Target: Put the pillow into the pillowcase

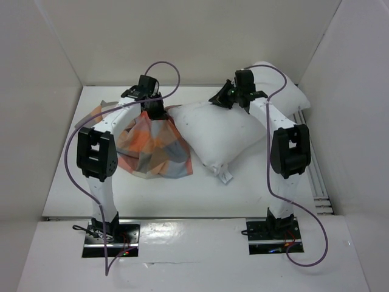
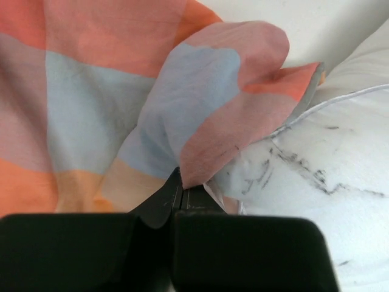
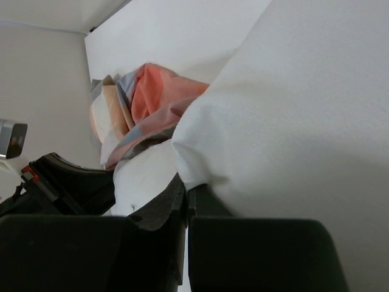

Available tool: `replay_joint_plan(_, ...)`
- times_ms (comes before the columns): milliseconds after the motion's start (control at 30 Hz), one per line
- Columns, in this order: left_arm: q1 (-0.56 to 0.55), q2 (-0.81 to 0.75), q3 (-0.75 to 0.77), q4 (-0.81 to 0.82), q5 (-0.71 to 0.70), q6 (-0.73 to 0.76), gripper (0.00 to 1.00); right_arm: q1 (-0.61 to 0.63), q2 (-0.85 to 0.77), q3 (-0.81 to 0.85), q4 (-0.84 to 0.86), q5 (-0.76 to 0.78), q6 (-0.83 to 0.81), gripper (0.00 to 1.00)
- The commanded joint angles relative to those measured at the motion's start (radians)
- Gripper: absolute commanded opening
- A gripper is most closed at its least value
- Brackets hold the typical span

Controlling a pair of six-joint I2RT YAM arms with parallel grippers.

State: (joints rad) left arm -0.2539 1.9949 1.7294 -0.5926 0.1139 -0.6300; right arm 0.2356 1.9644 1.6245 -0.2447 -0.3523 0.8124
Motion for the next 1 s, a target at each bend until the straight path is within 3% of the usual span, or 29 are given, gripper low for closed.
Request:
replay_joint_plan(0,0.013,-0.045,0.038,0.004,0.041,0.026,0.00,-0.002,0.022,0.093,-0.034,0.006,-0.067,0.00)
replay_joint_plan(100,0.013,-0.125,0.025,-0.007,0.085,0.070,0.00,0.010,0.044,0.139,-0.050,-0.004,-0.076,0.00)
replay_joint_plan(433,-0.016,-0.090,0.232,-0.124,0.279,0.151,0.00,0.110,0.002,0.052,-0.004,0.038,-0.067,0.00)
replay_joint_plan(533,-0.025,-0.102,0.222,-0.144,0.342,0.174,0.00,0.097,0.036,0.141,-0.004,0.069,-0.047,0.00)
replay_joint_plan(767,-0.068,-0.191,0.180,-0.213,0.382,0.239,0.00,0.037,0.076,0.186,0.172,0.179,0.122,0.00)
replay_joint_plan(967,-0.068,-0.142,0.251,-0.248,0.434,0.259,0.00,0.048,0.140,0.147,0.317,0.176,0.183,0.00)
